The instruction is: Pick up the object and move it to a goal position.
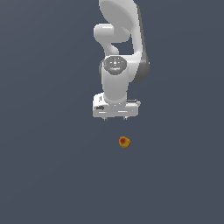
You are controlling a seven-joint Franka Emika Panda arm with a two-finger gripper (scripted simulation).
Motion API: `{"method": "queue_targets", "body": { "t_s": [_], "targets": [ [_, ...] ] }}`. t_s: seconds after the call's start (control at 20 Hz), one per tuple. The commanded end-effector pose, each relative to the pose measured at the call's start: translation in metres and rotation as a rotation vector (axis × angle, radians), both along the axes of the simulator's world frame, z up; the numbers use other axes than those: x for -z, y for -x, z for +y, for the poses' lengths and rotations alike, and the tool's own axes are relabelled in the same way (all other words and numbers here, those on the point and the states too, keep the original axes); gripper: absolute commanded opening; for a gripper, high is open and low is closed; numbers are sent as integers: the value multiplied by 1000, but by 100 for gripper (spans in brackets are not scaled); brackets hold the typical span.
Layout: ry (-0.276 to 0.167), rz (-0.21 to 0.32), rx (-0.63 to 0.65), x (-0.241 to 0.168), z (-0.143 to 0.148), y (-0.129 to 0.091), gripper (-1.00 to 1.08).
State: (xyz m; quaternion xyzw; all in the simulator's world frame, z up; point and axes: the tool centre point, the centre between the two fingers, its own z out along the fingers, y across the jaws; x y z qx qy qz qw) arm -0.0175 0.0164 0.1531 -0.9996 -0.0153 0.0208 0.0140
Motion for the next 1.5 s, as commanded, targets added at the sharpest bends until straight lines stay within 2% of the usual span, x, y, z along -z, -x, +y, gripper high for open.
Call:
{"method": "queue_targets", "body": {
  "t_s": [0.0, 0.4, 0.75, 1.05, 1.45],
  "targets": [
    [-1, 25, -4, 8, 3, 7, 100],
    [-1, 28, -14, 9, 4, 7, 100],
    [1, 22, -92, 13, 7, 1, 100],
    [3, 14, -217, 20, 12, -8, 100],
    [4, -3, -458, 33, 22, -25, 100]
  ]
}}
